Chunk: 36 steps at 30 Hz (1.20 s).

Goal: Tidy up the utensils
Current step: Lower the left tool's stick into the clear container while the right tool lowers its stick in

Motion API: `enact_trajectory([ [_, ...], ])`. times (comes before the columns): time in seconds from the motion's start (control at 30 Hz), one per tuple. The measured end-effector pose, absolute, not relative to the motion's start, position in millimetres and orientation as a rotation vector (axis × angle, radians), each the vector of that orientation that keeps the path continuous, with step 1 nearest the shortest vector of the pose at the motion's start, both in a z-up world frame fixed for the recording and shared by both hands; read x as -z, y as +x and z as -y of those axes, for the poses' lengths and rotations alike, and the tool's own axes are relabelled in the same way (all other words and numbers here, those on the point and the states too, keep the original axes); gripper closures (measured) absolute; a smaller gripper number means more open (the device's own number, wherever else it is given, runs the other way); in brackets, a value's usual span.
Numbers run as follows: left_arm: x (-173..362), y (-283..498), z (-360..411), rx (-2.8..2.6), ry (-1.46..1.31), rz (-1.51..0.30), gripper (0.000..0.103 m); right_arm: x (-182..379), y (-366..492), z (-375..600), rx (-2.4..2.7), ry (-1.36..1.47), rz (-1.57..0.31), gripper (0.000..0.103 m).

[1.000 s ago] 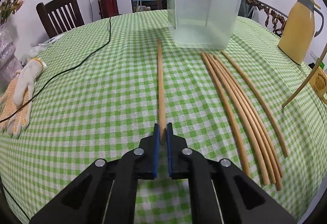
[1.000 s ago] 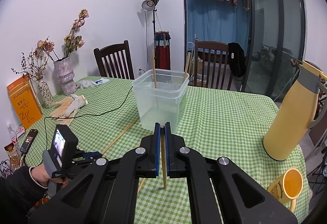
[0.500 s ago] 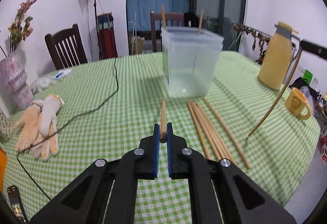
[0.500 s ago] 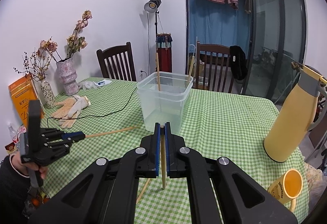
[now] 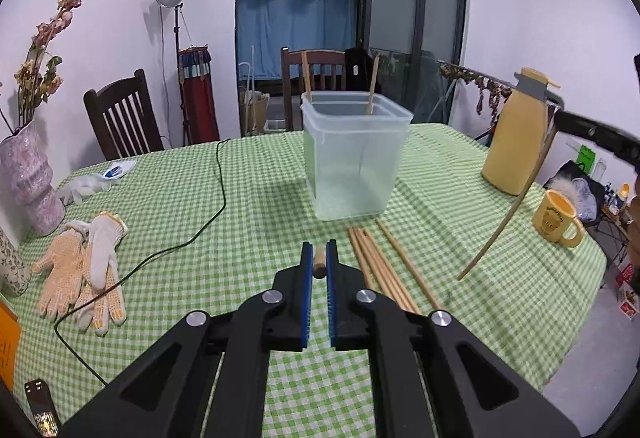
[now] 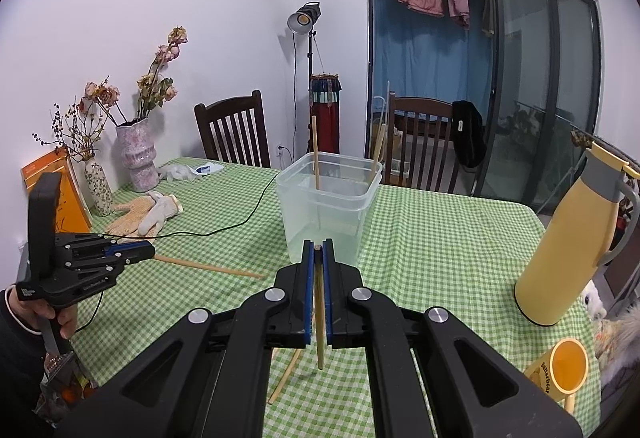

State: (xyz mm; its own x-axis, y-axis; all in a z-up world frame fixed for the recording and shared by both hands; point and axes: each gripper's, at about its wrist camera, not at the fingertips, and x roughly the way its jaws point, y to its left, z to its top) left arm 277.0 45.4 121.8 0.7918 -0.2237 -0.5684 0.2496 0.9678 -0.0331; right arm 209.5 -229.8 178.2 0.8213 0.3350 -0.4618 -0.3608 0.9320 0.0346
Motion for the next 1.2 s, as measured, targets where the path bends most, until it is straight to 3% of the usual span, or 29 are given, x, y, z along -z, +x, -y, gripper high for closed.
enact_trajectory([
  [0.4, -205.5, 291.9, -32.0, 0.327, 0.086, -0.481, 0.1, -229.4, 213.7, 230.6, -0.354, -0.08, -0.337, 0.099],
  [0.9, -366.7, 408.0, 23.8, 0.37, 0.103, -0.278, 0.1, -322.9, 312.7, 209.9, -0.365, -0.087, -0.169, 0.099],
  [1.03, -352.4, 452.5, 41.9, 0.278, 0.115, -0.242, 0.1, -286.4, 354.9, 197.8, -0.353, -0.078, -0.219, 0.099],
  [1.2, -283.0, 516.2, 51.4, 0.218, 0.089, -0.382, 0.1, -230.2, 407.8, 189.8, -0.333, -0.053, -0.384, 0.099],
])
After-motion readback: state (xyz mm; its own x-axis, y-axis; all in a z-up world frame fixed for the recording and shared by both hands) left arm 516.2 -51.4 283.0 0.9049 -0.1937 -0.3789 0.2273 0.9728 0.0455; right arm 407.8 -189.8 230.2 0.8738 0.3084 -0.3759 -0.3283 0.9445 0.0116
